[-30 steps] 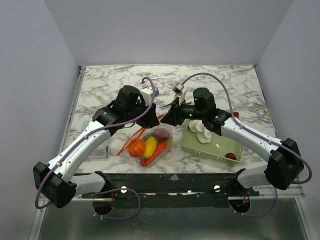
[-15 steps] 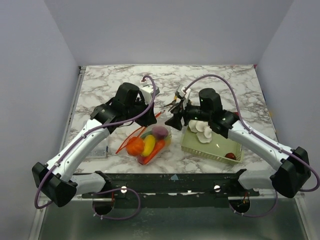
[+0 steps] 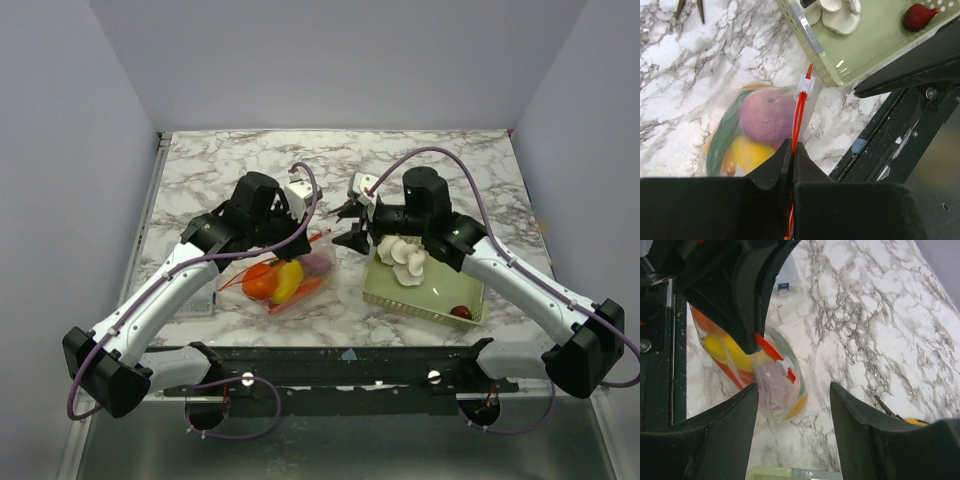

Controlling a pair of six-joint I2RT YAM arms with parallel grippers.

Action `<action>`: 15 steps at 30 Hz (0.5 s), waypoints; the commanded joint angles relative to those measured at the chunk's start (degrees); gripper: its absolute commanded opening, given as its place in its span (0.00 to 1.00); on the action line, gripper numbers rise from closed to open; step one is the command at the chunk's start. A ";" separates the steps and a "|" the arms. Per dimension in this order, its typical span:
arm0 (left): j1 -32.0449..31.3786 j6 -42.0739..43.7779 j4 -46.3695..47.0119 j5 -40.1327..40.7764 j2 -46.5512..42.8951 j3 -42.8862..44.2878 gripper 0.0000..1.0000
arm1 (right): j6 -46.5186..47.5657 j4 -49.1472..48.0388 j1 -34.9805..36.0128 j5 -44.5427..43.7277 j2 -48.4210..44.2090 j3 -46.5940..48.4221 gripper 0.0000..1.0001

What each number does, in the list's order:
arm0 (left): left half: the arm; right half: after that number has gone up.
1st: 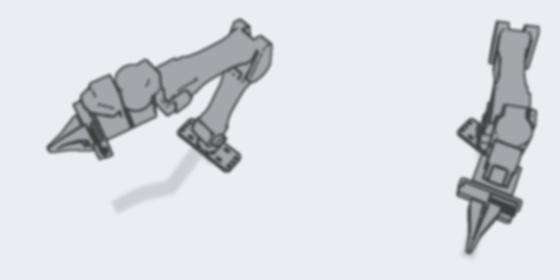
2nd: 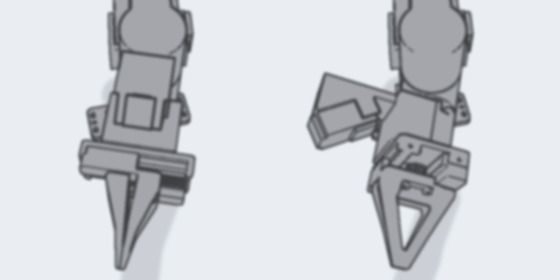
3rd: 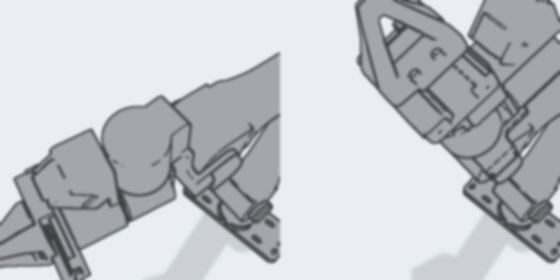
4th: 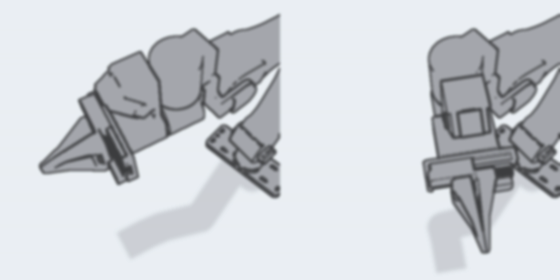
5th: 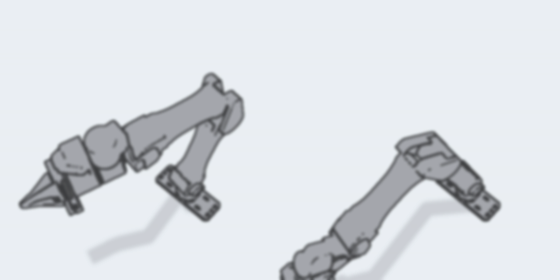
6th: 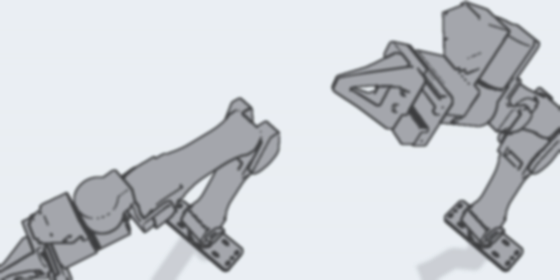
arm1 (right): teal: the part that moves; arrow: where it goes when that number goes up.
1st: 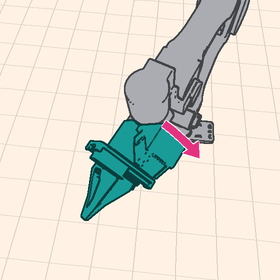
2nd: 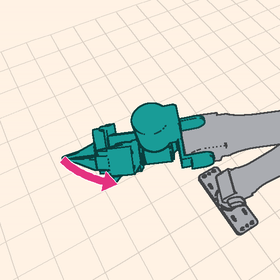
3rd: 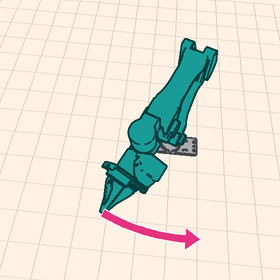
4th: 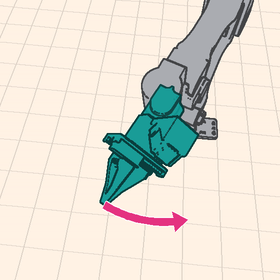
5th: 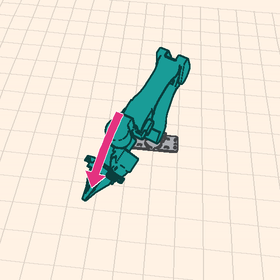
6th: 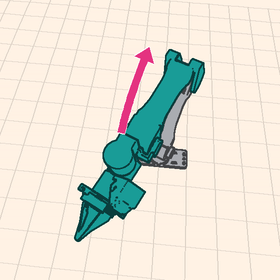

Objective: Place the food in the zip-top bag and seal the zipper
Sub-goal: Adjust the zipper food storage bag at the center of the board.

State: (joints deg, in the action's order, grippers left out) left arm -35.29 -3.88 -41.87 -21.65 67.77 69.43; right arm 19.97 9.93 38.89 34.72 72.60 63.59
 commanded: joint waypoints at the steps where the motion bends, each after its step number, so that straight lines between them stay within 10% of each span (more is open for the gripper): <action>1: -0.63 0.94 4.05 -2.17 -0.99 -3.62 0.00 | 9.76 6.46 -0.04 3.19 0.20 1.97 0.61; 15: -0.65 0.65 6.87 -5.41 -3.24 -5.26 0.00 | 20.10 18.89 0.57 11.01 5.76 10.50 0.49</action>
State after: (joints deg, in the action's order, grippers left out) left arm -35.66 -3.86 -37.34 -24.53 65.87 64.75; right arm 36.73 24.45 38.98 43.18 76.90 72.34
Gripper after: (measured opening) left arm 0.018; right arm 0.515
